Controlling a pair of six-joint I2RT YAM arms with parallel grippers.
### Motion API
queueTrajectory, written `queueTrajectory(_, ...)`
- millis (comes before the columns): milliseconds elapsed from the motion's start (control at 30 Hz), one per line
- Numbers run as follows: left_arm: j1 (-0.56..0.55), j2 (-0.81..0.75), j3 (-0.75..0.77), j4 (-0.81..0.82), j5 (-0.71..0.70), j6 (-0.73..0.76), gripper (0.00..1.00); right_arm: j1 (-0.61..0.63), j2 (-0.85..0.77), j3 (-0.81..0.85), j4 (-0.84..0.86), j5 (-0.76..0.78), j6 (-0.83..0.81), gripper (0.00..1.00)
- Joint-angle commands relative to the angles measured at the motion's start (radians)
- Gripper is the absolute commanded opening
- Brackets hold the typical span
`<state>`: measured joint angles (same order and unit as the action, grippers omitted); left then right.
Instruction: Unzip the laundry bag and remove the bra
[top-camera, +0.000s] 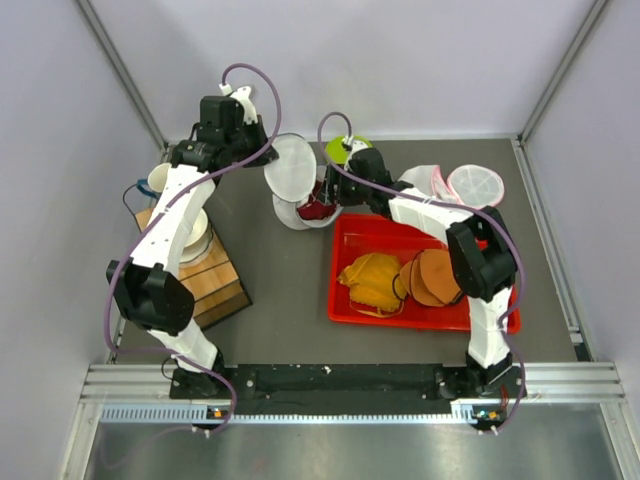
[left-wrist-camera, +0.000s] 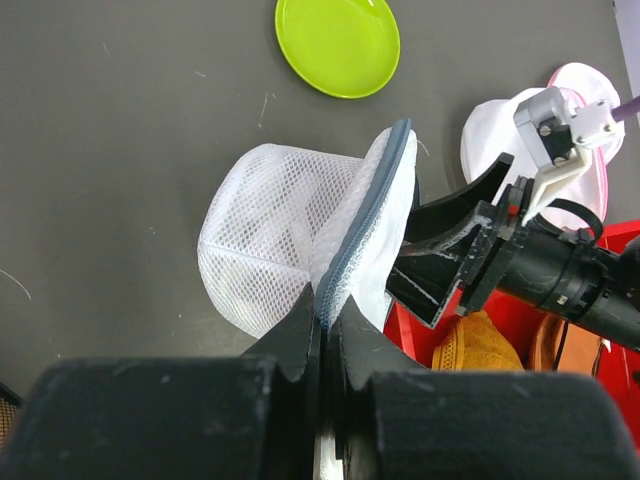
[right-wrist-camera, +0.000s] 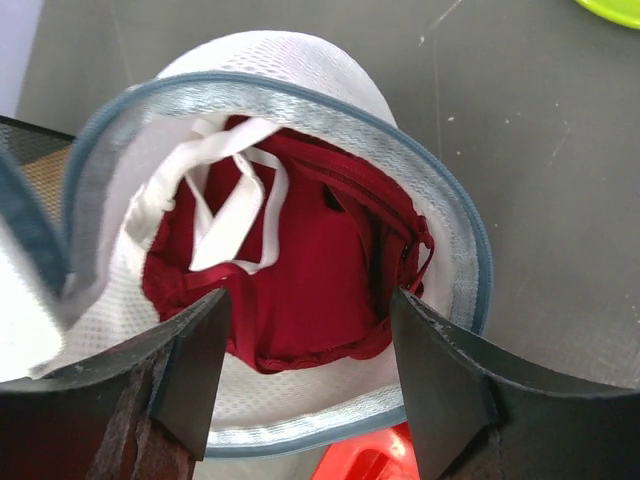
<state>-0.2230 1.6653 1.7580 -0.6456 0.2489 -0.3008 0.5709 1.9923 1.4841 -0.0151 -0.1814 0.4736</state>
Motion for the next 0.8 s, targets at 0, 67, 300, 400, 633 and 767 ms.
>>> queueTrajectory(0, 0.007, -0.032, -0.009, 0.04, 0.007, 0.003, 0.0, -0.008, 0.034, 0.047, 0.023, 0.046, 0.019, 0.66)
queueTrajectory(67, 0.008, -0.033, -0.014, 0.038, 0.006, 0.003, 0.0, -0.009, 0.045, 0.05, 0.023, 0.057, 0.028, 0.66)
queueTrajectory(300, 0.017, -0.05, -0.043, 0.044, 0.0, 0.005, 0.0, -0.009, 0.046, 0.034, 0.038, 0.045, 0.037, 0.58)
queueTrajectory(400, 0.025, -0.058, -0.055, 0.049, -0.002, 0.003, 0.0, -0.009, 0.042, 0.033, 0.047, 0.025, 0.045, 0.15)
queueTrajectory(633, 0.039, -0.068, -0.098, 0.064, -0.01, -0.007, 0.0, -0.014, -0.088, -0.002, 0.053, 0.046, -0.006, 0.0)
queueTrajectory(767, 0.053, -0.076, -0.137, 0.083, -0.017, -0.02, 0.0, -0.017, -0.212, -0.022, 0.05, 0.033, -0.038, 0.0)
